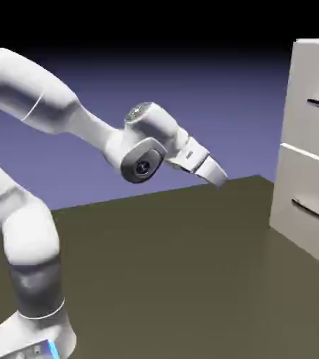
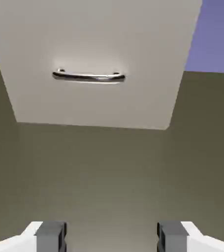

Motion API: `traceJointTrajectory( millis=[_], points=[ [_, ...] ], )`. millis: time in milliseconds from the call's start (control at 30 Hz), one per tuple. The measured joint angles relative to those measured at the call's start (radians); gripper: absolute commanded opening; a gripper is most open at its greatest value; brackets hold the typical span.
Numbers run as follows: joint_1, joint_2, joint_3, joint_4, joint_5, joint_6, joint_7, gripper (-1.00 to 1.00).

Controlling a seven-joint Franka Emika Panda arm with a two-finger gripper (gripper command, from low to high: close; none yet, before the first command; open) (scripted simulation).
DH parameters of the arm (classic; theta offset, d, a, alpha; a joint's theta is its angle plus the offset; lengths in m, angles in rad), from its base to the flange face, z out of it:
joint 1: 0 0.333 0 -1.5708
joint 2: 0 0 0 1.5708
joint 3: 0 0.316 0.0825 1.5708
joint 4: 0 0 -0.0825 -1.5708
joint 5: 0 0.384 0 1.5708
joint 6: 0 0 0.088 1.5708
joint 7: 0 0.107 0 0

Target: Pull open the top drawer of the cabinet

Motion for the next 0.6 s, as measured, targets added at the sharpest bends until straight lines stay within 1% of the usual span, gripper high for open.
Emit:
traceJointTrajectory(
  millis=[600],
  points=[
    [0.61,-0.098,-0.464,0.395,-0.643,-0.085,-0.783,0.0]
  ],
)
